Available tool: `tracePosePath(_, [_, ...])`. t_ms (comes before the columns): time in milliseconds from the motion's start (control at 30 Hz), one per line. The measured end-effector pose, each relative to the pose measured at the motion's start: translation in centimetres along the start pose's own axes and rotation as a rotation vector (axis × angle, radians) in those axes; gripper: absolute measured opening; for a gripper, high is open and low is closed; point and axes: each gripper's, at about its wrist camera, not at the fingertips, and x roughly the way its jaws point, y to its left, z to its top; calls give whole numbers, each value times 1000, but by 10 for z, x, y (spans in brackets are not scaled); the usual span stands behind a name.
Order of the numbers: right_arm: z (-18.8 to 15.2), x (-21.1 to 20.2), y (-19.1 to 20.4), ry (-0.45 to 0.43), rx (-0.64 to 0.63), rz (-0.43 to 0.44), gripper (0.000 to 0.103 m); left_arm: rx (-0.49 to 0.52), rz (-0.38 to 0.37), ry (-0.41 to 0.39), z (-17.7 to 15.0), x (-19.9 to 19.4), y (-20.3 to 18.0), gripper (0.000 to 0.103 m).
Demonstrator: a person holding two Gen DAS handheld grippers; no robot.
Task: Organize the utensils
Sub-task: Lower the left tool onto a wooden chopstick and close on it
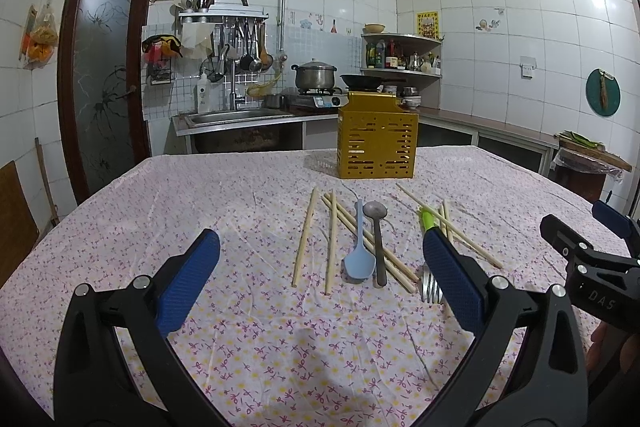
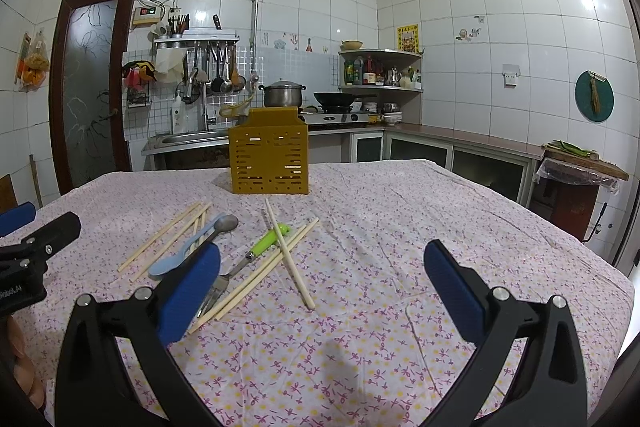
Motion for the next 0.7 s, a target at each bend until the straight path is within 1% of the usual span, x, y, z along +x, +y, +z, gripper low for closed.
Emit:
tracePosePath(67, [0,3,0,18,-2,2,99,-6,-3,11,0,2,2,98])
tracePosePath(133, [1,9,1,49,-6,5,99,-17,-11,41,0,8,6,98])
tracePosePath(200, [2,18,3,95,-17,14,99,-30,-23,83,2,16,9,98])
tracePosePath(233, [3,24,5,123,-24,25,99,-33,-31,123,3,25,10,98])
tracePosePath(300, [6,40,6,199,-32,62,99,-21,-31,186,5,38,9,98])
tracePosePath(333, [8,46,6,223,-31,74,99,-11,-26,202,6,43,9,98])
tracePosePath(433, [16,65,7,272,-38,87,99,22,-13,231,16,55,9,98])
tracePosePath(567, [26,100,13,310,-75,90,99,0,-63,270,36,78,16,98])
tracePosePath(633, [27,122,20,357,-104,94,99,-1,-72,299,44,95,19,98])
tracePosePath(700, [27,144,22,409,-105,94,99,-4,-79,325,49,111,20,98])
